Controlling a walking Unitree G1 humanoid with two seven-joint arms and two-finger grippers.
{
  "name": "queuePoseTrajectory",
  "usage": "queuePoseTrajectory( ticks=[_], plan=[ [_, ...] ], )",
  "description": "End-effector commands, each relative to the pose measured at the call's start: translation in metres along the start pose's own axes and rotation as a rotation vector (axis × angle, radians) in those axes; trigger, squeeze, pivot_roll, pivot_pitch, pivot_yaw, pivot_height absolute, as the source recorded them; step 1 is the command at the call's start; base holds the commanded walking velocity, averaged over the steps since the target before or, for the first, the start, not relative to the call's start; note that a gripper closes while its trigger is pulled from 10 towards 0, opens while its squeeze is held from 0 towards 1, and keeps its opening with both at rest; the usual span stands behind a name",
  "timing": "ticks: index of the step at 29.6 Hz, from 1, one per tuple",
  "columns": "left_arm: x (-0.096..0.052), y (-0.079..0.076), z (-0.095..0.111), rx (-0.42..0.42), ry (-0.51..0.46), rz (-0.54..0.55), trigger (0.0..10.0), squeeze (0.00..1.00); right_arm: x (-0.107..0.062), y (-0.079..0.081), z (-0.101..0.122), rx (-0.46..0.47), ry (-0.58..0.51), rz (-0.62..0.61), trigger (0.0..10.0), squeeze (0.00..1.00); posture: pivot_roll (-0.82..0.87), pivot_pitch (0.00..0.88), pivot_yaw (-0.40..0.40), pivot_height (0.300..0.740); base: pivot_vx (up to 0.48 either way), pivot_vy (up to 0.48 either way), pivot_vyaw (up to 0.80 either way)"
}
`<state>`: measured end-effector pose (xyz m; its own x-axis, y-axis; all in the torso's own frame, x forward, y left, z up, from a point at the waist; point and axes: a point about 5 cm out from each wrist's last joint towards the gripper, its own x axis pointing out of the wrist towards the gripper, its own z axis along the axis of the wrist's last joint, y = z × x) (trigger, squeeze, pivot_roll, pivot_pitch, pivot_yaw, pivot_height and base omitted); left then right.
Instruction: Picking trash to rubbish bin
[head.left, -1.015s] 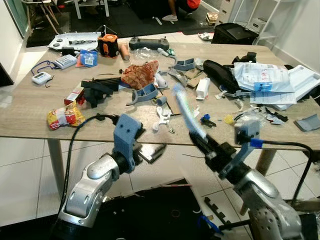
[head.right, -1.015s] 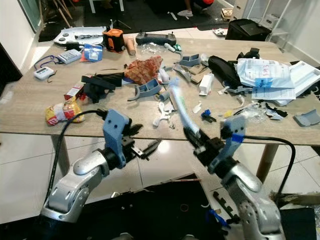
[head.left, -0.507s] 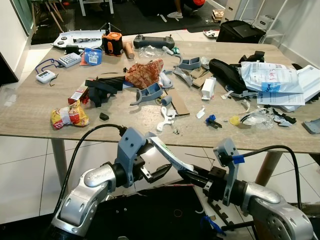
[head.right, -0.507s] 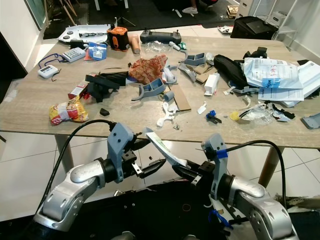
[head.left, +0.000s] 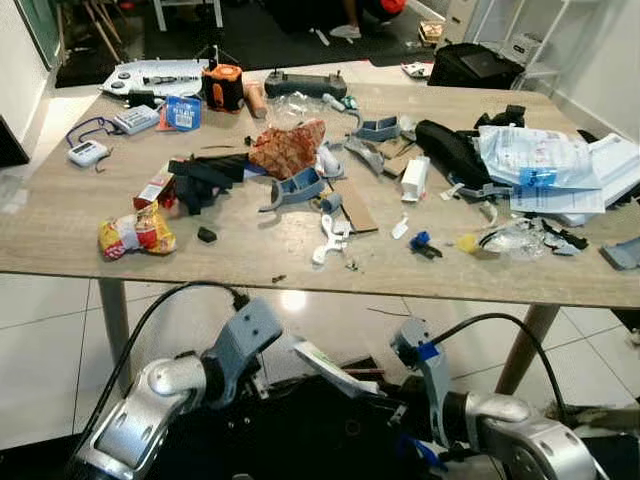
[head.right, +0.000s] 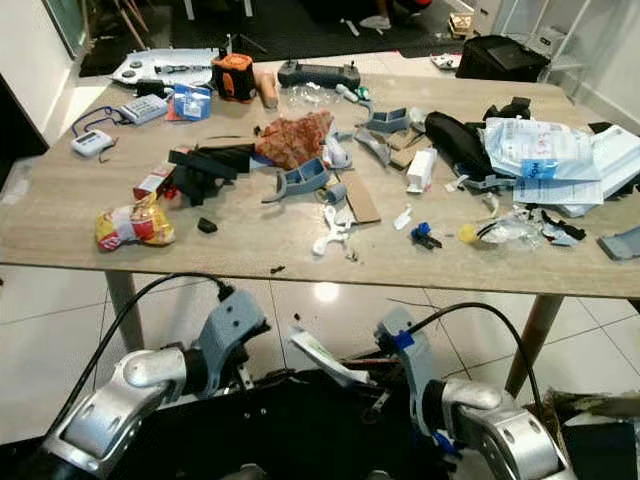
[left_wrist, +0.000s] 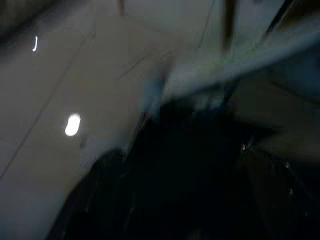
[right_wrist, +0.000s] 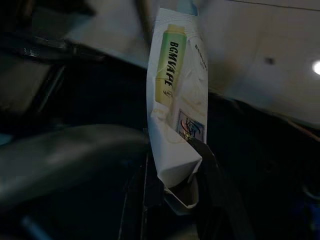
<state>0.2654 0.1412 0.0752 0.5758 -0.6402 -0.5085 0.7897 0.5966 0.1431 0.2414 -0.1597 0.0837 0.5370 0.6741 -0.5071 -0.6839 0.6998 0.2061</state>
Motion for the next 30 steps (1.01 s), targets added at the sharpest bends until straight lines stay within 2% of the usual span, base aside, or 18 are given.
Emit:
queuePoseTrajectory(
  ticks=[1, 3, 5, 6, 8, 10, 12, 15, 16, 18, 19, 22, 24, 26, 28, 29, 30],
  plan=[
    [0.003, 0.000, -0.021, -0.005, 0.101, 0.068, 10.0, 0.00, 0.003, -0.009, -0.015, 0.021, 0.061, -0.113, 10.0, 0.00, -0.02, 0.128, -0.005, 0.740, 0.000, 0.000, 0.00],
    [0.005, -0.001, -0.033, -0.038, 0.194, 0.132, 10.0, 0.00, 0.009, -0.020, -0.024, 0.074, 0.066, -0.259, 10.0, 0.00, -0.01, 0.119, -0.001, 0.740, 0.000, 0.000, 0.00],
    [0.011, -0.005, -0.048, -0.130, 0.293, 0.193, 10.0, 0.00, 0.017, -0.024, -0.034, 0.122, 0.063, -0.336, 10.0, 0.00, 0.01, 0.118, -0.005, 0.740, 0.000, 0.000, 0.00],
    [0.011, -0.005, -0.054, -0.141, 0.324, 0.214, 10.0, 0.00, 0.019, -0.024, -0.036, 0.116, 0.072, -0.359, 10.0, 0.00, 0.01, 0.113, -0.014, 0.740, 0.000, 0.000, 0.00],
    [0.011, -0.005, -0.057, -0.142, 0.344, 0.227, 10.0, 0.00, 0.021, -0.025, -0.038, 0.109, 0.080, -0.373, 10.0, 0.00, 0.01, 0.113, -0.014, 0.740, 0.000, 0.000, 0.00],
    [0.011, -0.005, -0.066, -0.242, 0.362, 0.281, 10.0, 0.00, 0.027, -0.028, -0.040, 0.129, 0.065, -0.439, 10.0, 0.00, 0.02, 0.116, -0.035, 0.740, 0.000, 0.000, 0.00],
    [0.011, -0.006, -0.069, -0.274, 0.341, 0.307, 10.0, 0.00, 0.030, -0.032, -0.038, 0.153, 0.006, -0.513, 10.0, 0.00, 0.03, 0.116, -0.045, 0.740, 0.000, 0.000, 0.00],
    [0.010, -0.007, -0.074, -0.419, 0.268, 0.373, 10.0, 0.00, 0.033, -0.036, -0.036, 0.271, -0.091, -0.612, 10.0, 0.00, 0.04, 0.113, -0.052, 0.740, 0.000, 0.000, 0.00],
    [0.010, -0.007, -0.074, -0.419, 0.268, 0.373, 10.0, 0.00, 0.033, -0.036, -0.036, 0.271, -0.091, -0.612, 10.0, 0.00, 0.04, 0.113, -0.052, 0.740, 0.000, 0.000, 0.00],
    [0.006, -0.010, -0.087, -0.435, 0.335, 0.381, 10.0, 0.00, 0.035, -0.037, -0.039, 0.259, -0.090, -0.650, 10.0, 0.00, 0.04, 0.113, -0.052, 0.740, 0.000, 0.000, 0.00],
    [0.005, -0.013, -0.095, -0.405, 0.372, 0.392, 10.0, 0.00, 0.037, -0.038, -0.050, 0.258, -0.078, -0.660, 10.0, 0.00, 0.01, 0.114, -0.049, 0.740, 0.000, 0.000, 0.00],
    [0.006, -0.015, -0.097, -0.386, 0.387, 0.399, 10.0, 0.00, 0.038, -0.039, -0.059, 0.251, -0.067, -0.666, 10.0, 0.00, 0.01, 0.109, -0.051, 0.740, 0.000, 0.000, 0.00],
    [0.007, -0.011, -0.099, -0.357, 0.410, 0.432, 10.0, 0.00, 0.035, -0.044, -0.069, 0.306, -0.069, -0.723, 10.0, 0.00, 0.02, 0.117, -0.053, 0.740, 0.000, 0.000, 0.00],
    [0.008, -0.009, -0.097, -0.379, 0.396, 0.447, 10.0, 0.00, 0.035, -0.044, -0.068, 0.325, -0.089, -0.732, 10.0, 0.00, 0.02, 0.117, -0.053, 0.740, 0.000, 0.000, 0.00],
    [0.010, -0.007, -0.094, -0.468, 0.344, 0.470, 10.0, 0.00, 0.037, -0.044, -0.064, 0.327, -0.119, -0.736, 10.0, 0.00, 0.02, 0.111, -0.043, 0.740, 0.000, 0.000, 0.00],
    [0.010, -0.007, -0.094, -0.468, 0.344, 0.470, 10.0, 0.00, 0.037, -0.044, -0.064, 0.327, -0.119, -0.736, 10.0, 0.00, 0.02, 0.111, -0.043, 0.740, 0.000, 0.000, 0.00],
    [0.011, -0.008, -0.097, -0.512, 0.339, 0.474, 10.0, 0.00, 0.040, -0.044, -0.065, 0.326, -0.108, -0.745, 10.0, 0.00, 0.01, 0.110, -0.043, 0.740, 0.000, 0.000, 0.00]
  ],
)
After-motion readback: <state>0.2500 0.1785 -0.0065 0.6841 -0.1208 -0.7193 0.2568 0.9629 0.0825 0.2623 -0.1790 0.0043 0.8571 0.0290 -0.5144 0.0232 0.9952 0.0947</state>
